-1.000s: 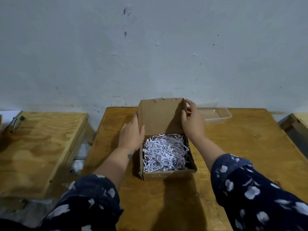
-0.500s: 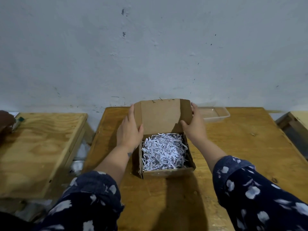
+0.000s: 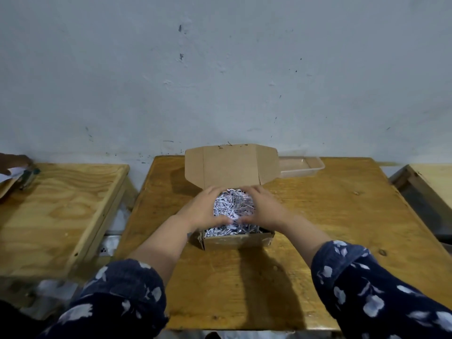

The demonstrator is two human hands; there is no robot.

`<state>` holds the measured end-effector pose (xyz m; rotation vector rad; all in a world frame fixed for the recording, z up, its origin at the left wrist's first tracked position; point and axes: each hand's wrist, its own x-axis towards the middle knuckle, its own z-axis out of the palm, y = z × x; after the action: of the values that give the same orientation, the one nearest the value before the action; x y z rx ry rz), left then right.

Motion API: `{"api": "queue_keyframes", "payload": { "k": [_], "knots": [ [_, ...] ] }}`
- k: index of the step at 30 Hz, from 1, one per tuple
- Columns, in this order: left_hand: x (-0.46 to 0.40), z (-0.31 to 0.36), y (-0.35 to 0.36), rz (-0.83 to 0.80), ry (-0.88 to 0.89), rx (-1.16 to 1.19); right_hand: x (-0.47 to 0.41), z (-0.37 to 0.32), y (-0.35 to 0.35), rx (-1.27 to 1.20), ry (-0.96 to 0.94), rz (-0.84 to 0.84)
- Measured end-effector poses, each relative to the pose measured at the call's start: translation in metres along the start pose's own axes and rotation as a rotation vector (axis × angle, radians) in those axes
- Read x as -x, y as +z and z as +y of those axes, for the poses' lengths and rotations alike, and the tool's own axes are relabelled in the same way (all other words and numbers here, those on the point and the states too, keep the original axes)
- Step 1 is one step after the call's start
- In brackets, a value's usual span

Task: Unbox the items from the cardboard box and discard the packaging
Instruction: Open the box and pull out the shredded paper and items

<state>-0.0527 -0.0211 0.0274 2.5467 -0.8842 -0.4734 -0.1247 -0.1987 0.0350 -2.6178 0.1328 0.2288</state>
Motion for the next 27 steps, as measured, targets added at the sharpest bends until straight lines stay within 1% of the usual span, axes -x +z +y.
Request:
{"api": "queue_keyframes", "payload": {
  "k": [3, 5, 8, 12, 15, 18, 21, 24, 27],
  "knots": [
    [-0.001, 0.001, 0.004, -0.06, -0.014, -0.079, -0.004, -0.001, 0.008, 0.092, 0.049, -0.092],
    [-0.007, 0.006, 0.006, -0.095, -0.016, -0.138, -0.009, -0.004, 0.01, 0.141, 0.084, -0.119],
    [-0.016, 0.013, 0.01, -0.121, -0.078, -0.158, -0.017, -0.01, 0.013, 0.18, 0.136, -0.167],
    [-0.022, 0.016, 0.012, -0.242, -0.114, -0.222, -0.025, -0.011, 0.017, 0.296, 0.128, -0.219],
    [-0.024, 0.017, 0.014, -0.299, -0.092, -0.278, -0.03, -0.007, 0.015, 0.295, 0.13, -0.288],
    [-0.023, 0.012, 0.017, -0.303, -0.057, -0.382, -0.031, -0.003, 0.011, 0.298, 0.092, -0.326],
    [-0.019, 0.0, 0.02, -0.253, 0.004, -0.476, -0.034, 0.0, 0.015, 0.341, 0.04, -0.294],
    [-0.018, -0.01, 0.023, -0.183, 0.024, -0.371, -0.035, 0.0, 0.027, 0.384, 0.038, -0.204],
    [-0.021, -0.013, 0.027, -0.114, 0.023, -0.278, -0.032, -0.002, 0.035, 0.32, 0.063, -0.133]
  ]
}}
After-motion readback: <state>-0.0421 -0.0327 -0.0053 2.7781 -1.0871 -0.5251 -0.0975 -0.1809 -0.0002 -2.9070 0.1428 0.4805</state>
